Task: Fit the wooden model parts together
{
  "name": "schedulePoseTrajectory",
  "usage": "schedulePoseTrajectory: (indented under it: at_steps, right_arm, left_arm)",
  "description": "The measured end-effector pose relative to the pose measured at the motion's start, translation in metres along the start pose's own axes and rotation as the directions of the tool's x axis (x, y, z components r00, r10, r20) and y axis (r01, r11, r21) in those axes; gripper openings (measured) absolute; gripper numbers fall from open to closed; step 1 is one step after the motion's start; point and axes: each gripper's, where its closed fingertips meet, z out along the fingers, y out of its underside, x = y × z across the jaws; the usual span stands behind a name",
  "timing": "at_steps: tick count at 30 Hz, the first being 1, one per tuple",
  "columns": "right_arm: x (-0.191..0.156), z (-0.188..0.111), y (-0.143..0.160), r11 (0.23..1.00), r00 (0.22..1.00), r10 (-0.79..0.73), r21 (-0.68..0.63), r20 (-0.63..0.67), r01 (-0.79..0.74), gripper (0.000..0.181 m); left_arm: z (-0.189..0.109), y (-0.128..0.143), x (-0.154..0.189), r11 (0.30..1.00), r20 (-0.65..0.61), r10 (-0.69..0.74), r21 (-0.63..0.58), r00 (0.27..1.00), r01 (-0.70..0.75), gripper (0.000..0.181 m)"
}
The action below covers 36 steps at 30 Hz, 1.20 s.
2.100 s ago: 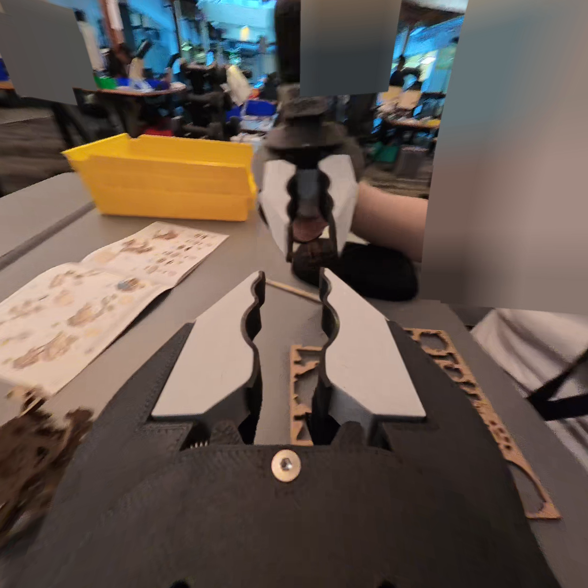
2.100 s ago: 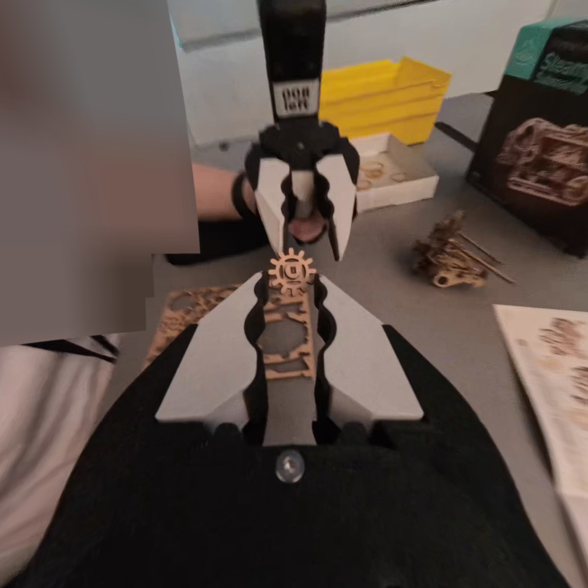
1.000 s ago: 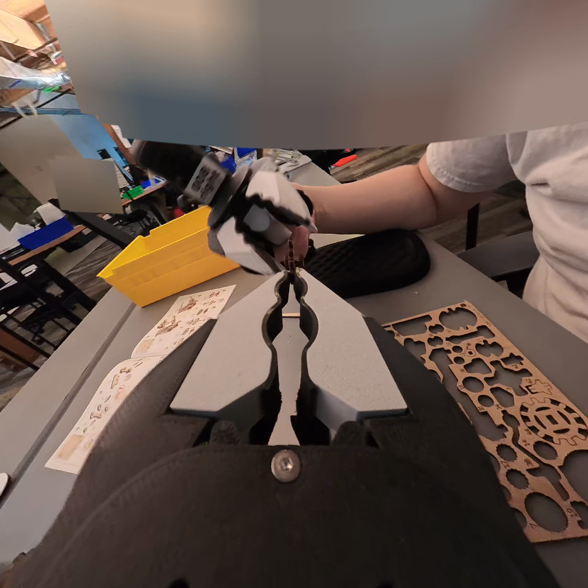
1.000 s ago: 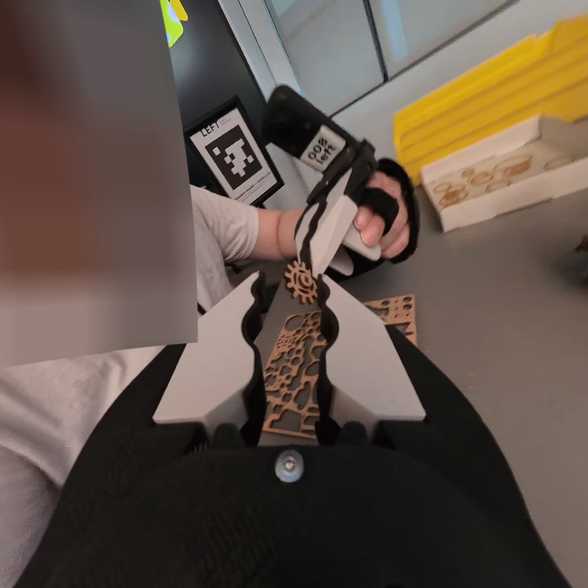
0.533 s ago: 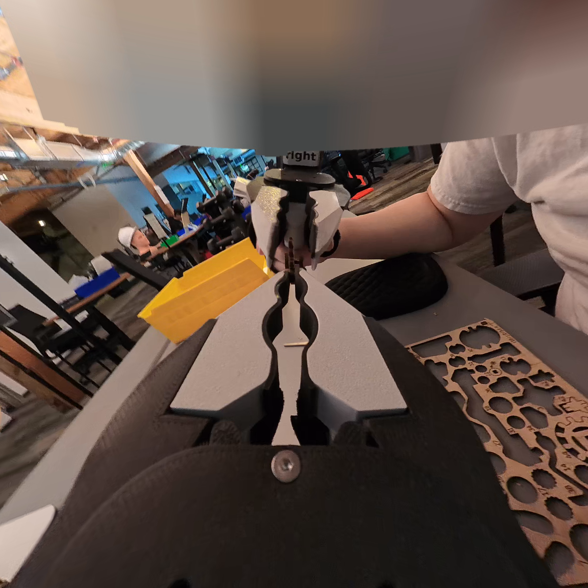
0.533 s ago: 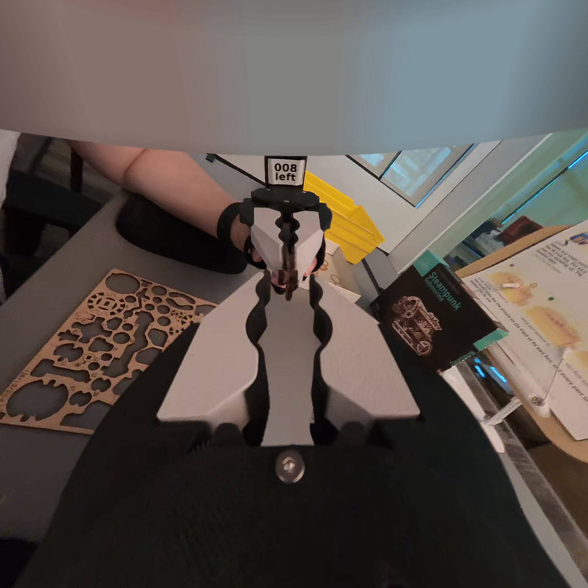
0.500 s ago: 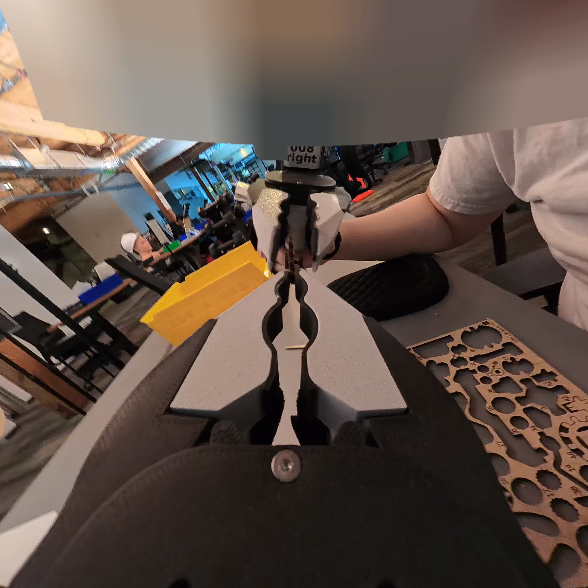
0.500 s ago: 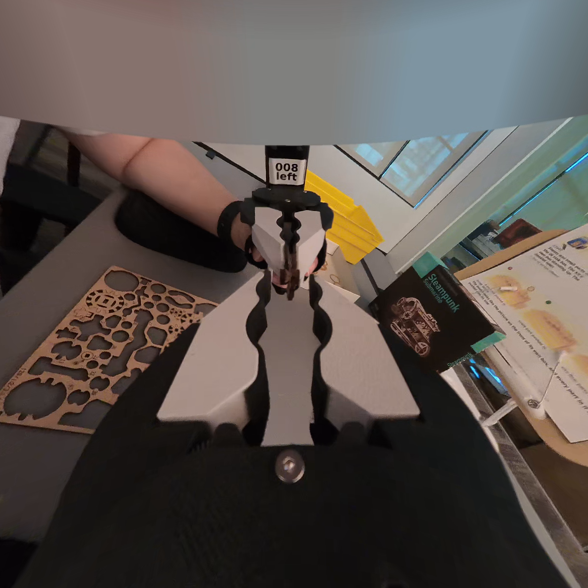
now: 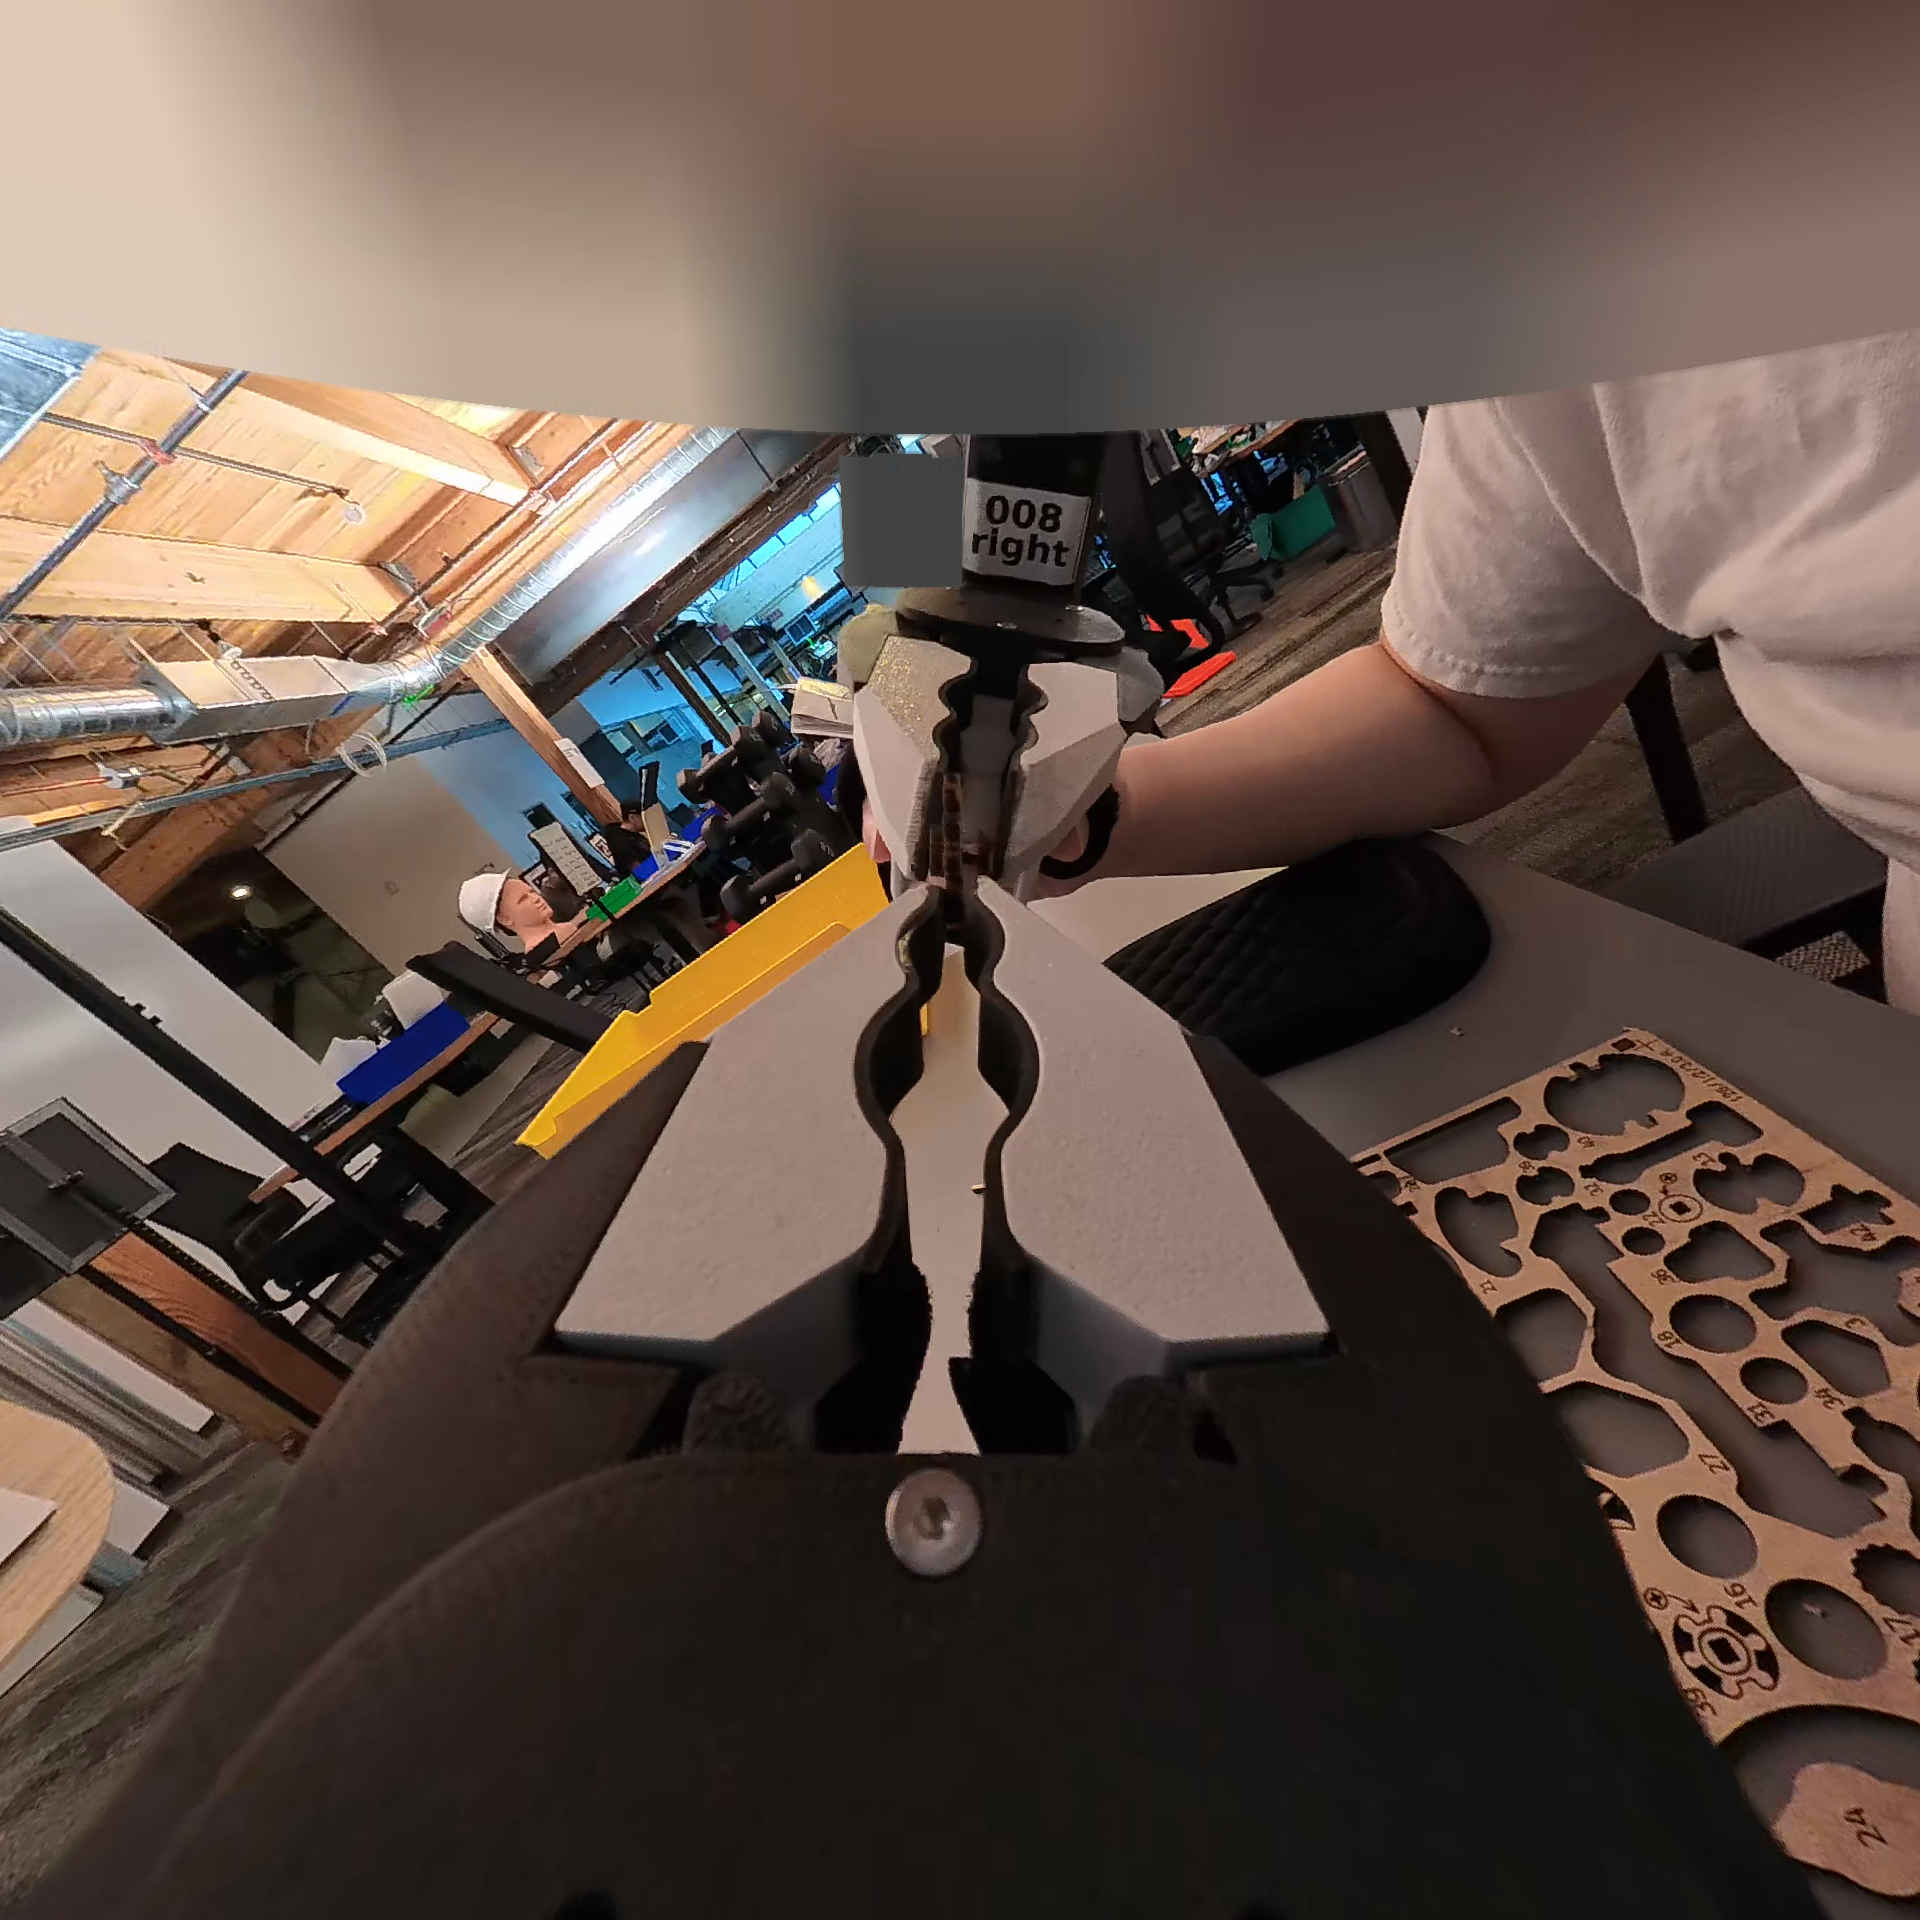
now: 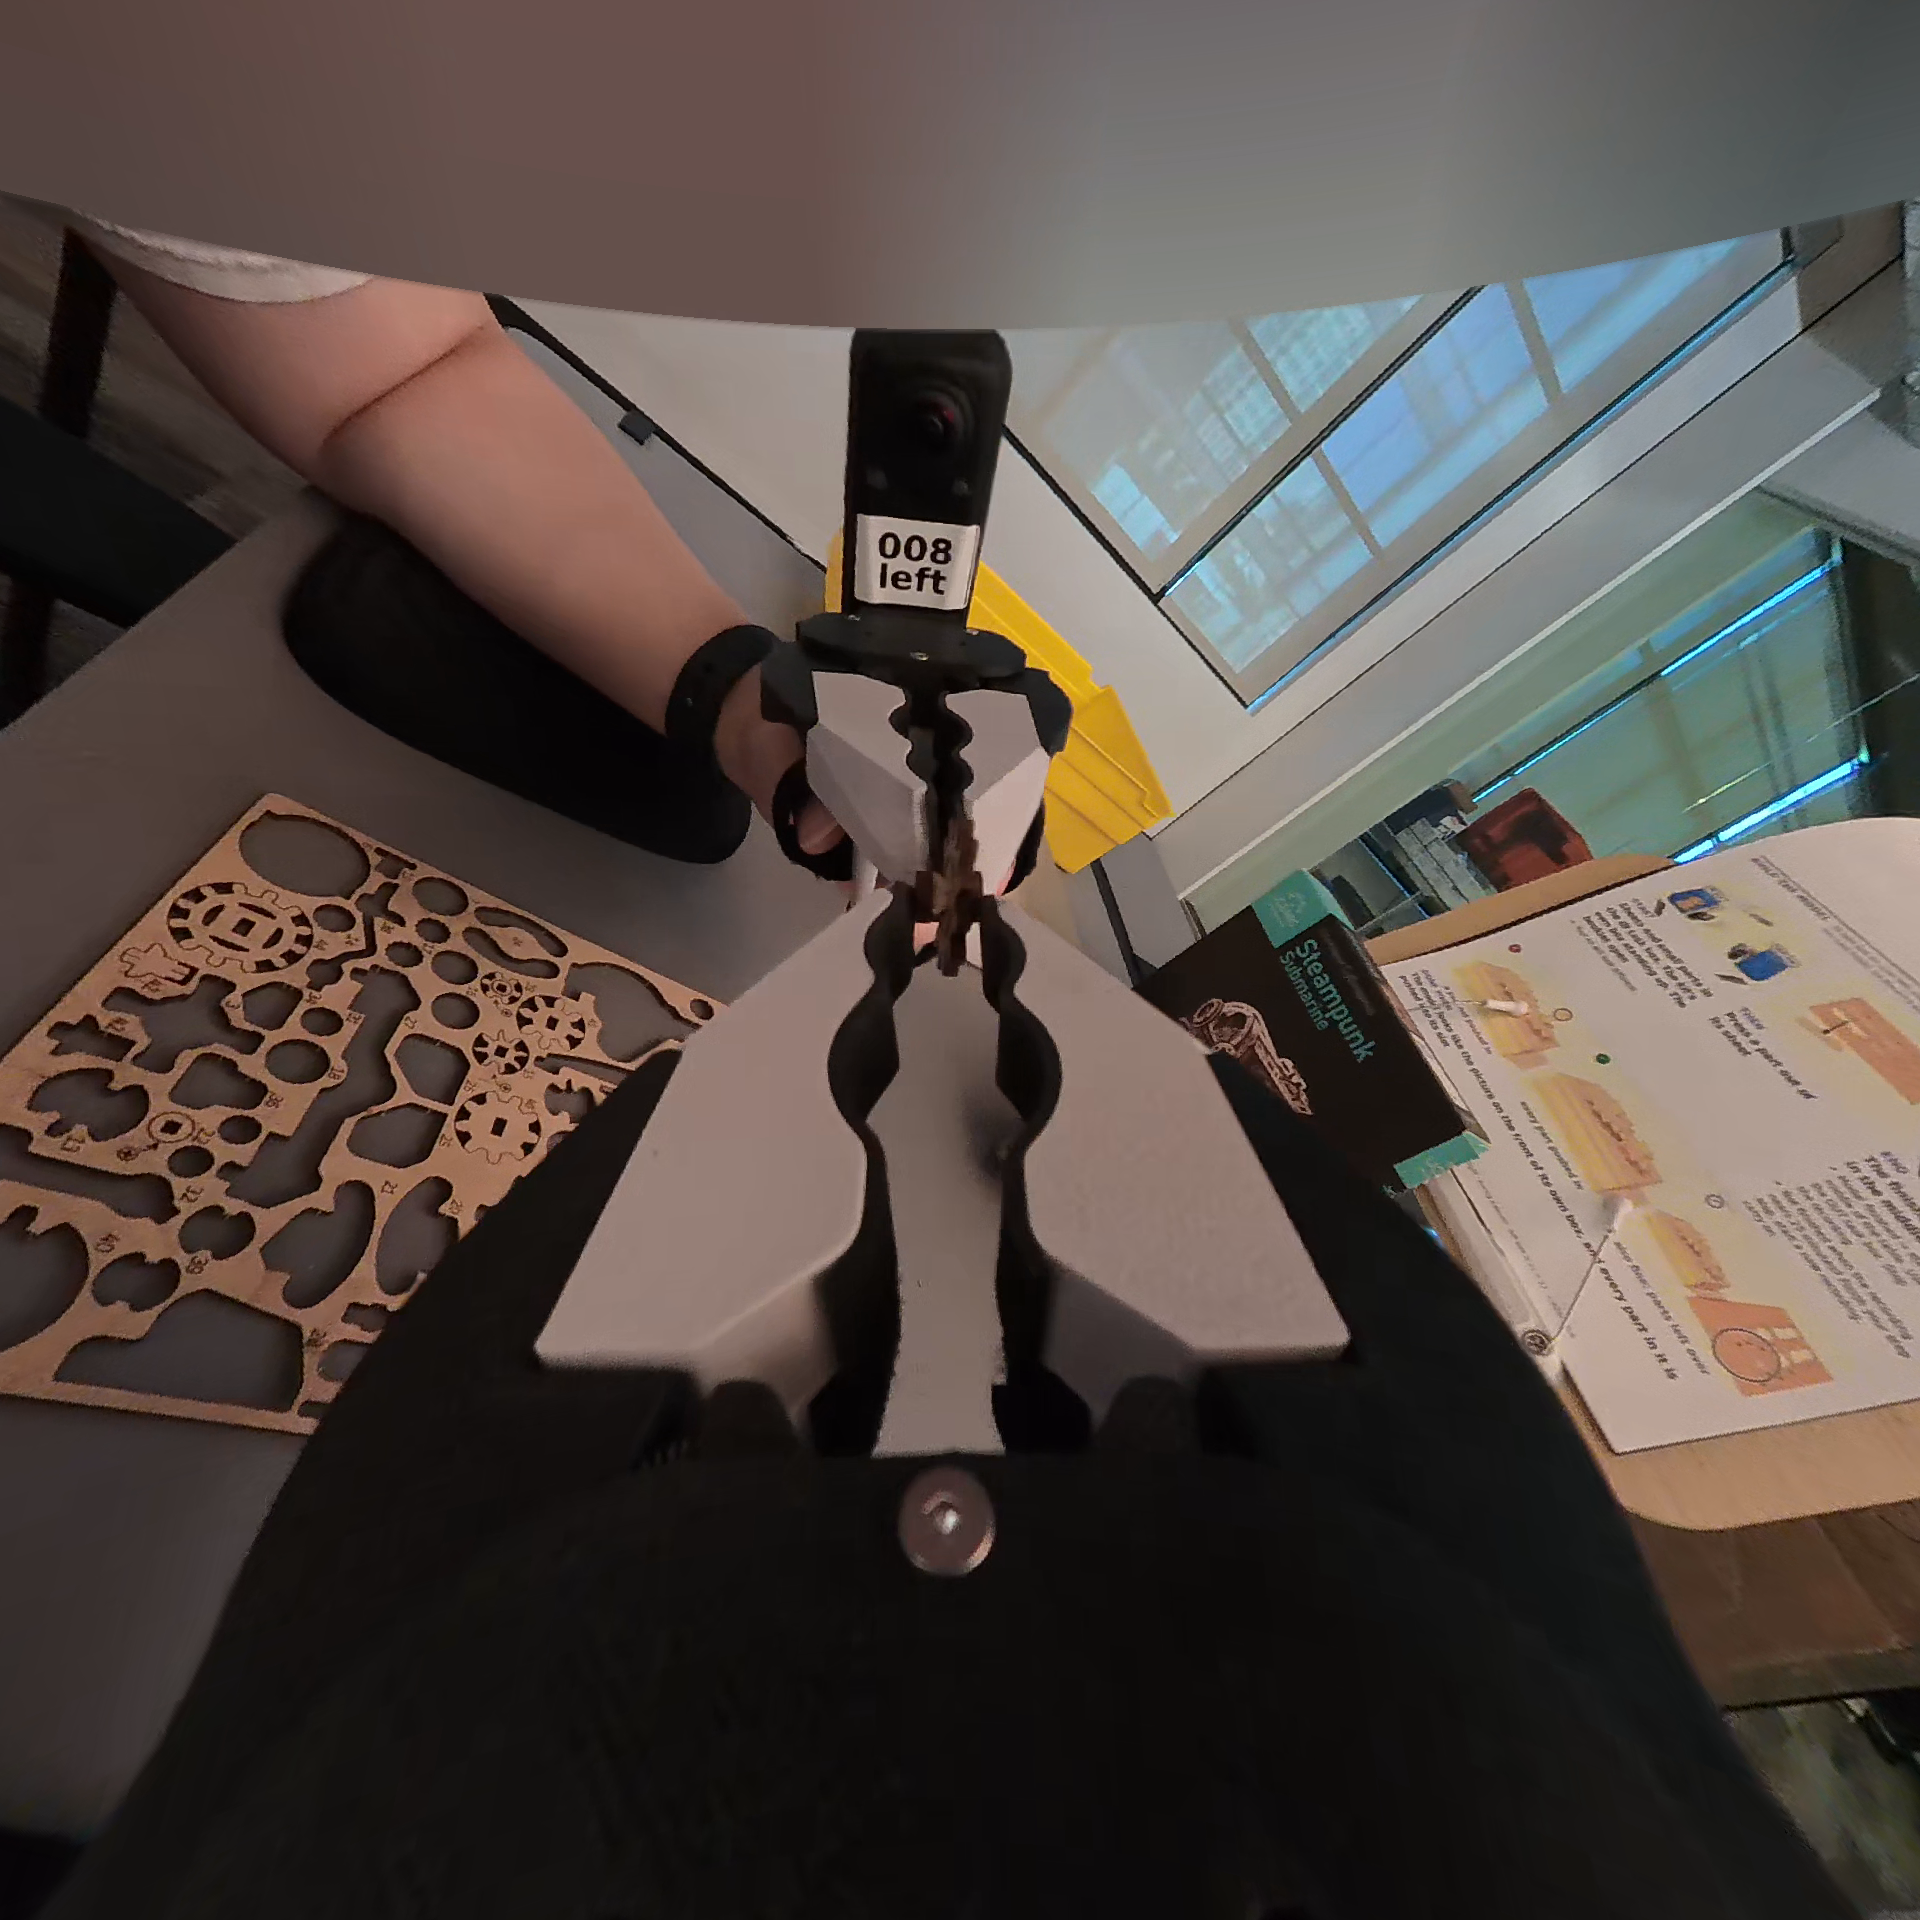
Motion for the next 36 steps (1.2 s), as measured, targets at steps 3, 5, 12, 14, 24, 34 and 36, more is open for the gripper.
schedulePoseTrajectory:
  at_steps: [3,5,12,14,24,34,36]
  right_arm:
    - [0.000,0.000,0.000,1.000,1.000,-0.003,-0.002,-0.008,0.003,0.010]
    - [0.002,0.000,0.000,1.000,1.000,-0.001,-0.002,-0.018,0.001,0.010]
    - [0.004,0.001,-0.002,1.000,0.999,0.025,-0.010,-0.029,-0.025,0.009]
    - [0.005,0.001,-0.002,1.000,0.999,0.007,-0.015,-0.047,-0.008,0.009]
    - [0.008,0.001,-0.003,0.998,0.997,0.047,0.037,-0.066,-0.045,0.010]
    - [0.005,-0.001,0.008,0.994,0.994,-0.098,-0.048,-0.050,0.095,0.010]
    - [0.005,-0.001,0.009,0.995,0.995,-0.090,-0.053,-0.048,0.087,0.010]
  left_arm:
    - [0.000,0.000,0.000,1.000,0.003,-0.005,0.002,1.000,0.005,0.000]
    - [0.000,0.000,-0.001,1.000,0.008,-0.005,0.002,1.000,0.005,0.000]
    - [-0.001,-0.003,-0.004,1.000,0.024,0.000,0.011,1.000,0.000,0.000]
    - [-0.001,-0.004,-0.004,1.000,0.027,-0.004,0.013,1.000,0.003,0.000]
    - [-0.001,-0.004,-0.008,1.000,0.055,0.019,0.009,0.998,-0.019,0.000]
    - [0.003,-0.007,-0.010,0.980,0.082,0.168,-0.124,0.982,-0.158,0.012]
    - [0.004,-0.005,-0.005,0.974,0.058,0.184,-0.145,0.981,-0.175,0.007]
